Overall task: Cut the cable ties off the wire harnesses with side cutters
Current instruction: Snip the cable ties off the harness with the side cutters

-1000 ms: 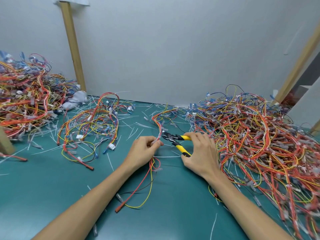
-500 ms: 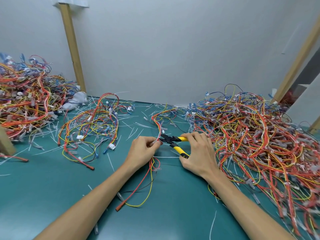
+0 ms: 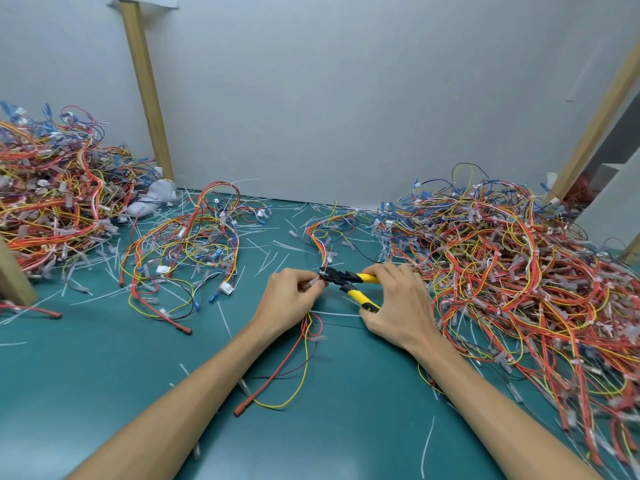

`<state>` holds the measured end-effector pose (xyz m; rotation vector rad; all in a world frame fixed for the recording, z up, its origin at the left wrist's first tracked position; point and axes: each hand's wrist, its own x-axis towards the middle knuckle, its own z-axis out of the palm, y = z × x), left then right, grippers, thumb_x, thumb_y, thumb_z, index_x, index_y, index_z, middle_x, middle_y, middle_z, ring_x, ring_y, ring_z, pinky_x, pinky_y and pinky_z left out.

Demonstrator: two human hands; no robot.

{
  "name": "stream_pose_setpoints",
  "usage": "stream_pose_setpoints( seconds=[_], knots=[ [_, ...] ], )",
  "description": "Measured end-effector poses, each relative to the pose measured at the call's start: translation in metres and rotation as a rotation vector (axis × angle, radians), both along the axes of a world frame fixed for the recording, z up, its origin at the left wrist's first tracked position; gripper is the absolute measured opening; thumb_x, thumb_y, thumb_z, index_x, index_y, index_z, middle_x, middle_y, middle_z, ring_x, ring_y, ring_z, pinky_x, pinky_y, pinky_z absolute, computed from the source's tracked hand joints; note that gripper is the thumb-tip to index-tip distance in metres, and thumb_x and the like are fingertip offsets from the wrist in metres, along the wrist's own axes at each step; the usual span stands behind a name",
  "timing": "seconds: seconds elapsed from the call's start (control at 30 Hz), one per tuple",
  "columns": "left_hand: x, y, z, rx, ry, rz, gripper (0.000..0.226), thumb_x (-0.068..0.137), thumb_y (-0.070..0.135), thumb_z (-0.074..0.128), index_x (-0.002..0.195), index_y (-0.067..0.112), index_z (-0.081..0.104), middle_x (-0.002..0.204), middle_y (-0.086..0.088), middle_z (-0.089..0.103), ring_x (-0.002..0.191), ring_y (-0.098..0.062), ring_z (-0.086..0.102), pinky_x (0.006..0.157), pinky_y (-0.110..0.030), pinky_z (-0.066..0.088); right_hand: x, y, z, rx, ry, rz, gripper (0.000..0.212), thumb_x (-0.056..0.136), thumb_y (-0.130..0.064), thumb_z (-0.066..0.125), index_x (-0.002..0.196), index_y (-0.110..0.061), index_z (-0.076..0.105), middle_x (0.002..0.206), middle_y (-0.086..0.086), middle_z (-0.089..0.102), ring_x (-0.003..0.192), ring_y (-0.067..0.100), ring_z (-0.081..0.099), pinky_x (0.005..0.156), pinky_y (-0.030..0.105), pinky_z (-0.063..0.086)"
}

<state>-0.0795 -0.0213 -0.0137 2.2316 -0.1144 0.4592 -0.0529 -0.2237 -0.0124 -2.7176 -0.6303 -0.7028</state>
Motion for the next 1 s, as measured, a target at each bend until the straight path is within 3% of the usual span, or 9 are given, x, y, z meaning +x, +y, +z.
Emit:
stream_pose_setpoints(
  seconds=[0.53, 0.7, 1.0],
  knots=[
    [0.0003, 0.0009, 0.0000, 0.004, 0.010, -0.004, 0.031, 0.093, 0.024, 0.059, 0.070, 0.003, 0.060, 0.056, 0.002, 0.028, 0.056, -0.014, 0.024, 0.050, -0.024, 0.024, -0.0024, -0.0001, 0.0024, 0.061, 0.055, -0.005, 0.034, 0.066, -0.041, 0.066, 0.098, -0.030, 0.062, 0.082, -0.013, 0.058, 0.080, 0.017, 0.053, 0.063, 0.026, 0.029],
    [0.0024, 0.0013, -0.0008, -0.003, 0.010, -0.004, 0.032, 0.093, 0.027, 0.059, 0.073, 0.001, 0.063, 0.057, 0.001, 0.027, 0.057, -0.013, 0.023, 0.050, -0.025, 0.023, -0.0017, -0.0004, 0.0010, 0.051, 0.036, 0.006, 0.039, 0.066, -0.039, 0.069, 0.103, -0.029, 0.060, 0.090, -0.011, 0.057, 0.085, 0.016, 0.051, 0.068, 0.025, 0.031],
    [0.0034, -0.0001, -0.0007, 0.003, 0.037, 0.024, 0.030, 0.094, 0.026, 0.056, 0.078, 0.003, 0.068, 0.057, -0.002, 0.031, 0.054, -0.014, 0.024, 0.050, -0.026, 0.023, -0.0074, 0.0016, 0.0040, 0.069, 0.088, -0.041, 0.026, 0.068, -0.036, 0.069, 0.093, -0.030, 0.062, 0.074, -0.009, 0.062, 0.073, 0.018, 0.057, 0.061, 0.028, 0.044]
  ],
)
